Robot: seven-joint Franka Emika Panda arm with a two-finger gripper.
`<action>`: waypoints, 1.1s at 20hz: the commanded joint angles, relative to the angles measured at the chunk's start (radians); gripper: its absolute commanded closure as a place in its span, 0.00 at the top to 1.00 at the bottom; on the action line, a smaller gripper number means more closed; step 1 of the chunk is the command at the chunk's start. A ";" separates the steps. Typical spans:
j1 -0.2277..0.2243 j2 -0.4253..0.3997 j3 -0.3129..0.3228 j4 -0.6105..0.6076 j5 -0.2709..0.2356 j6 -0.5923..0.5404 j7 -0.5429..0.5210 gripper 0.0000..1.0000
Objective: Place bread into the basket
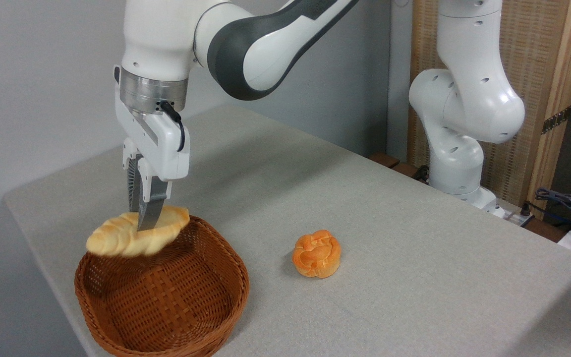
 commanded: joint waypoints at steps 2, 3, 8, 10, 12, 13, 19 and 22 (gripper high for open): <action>-0.005 0.002 0.005 0.012 0.006 0.009 0.016 1.00; -0.005 0.002 0.005 0.012 0.006 0.008 0.008 1.00; -0.004 -0.022 0.001 0.015 0.005 -0.072 -0.015 1.00; 0.018 -0.056 -0.009 0.015 0.006 -0.145 -0.018 1.00; 0.051 -0.087 -0.036 0.021 0.008 -0.230 -0.044 1.00; 0.071 -0.087 -0.054 0.044 0.008 -0.268 -0.059 1.00; 0.082 -0.055 -0.058 0.283 0.011 -0.632 -0.095 1.00; 0.082 -0.052 -0.058 0.319 0.041 -0.689 -0.095 1.00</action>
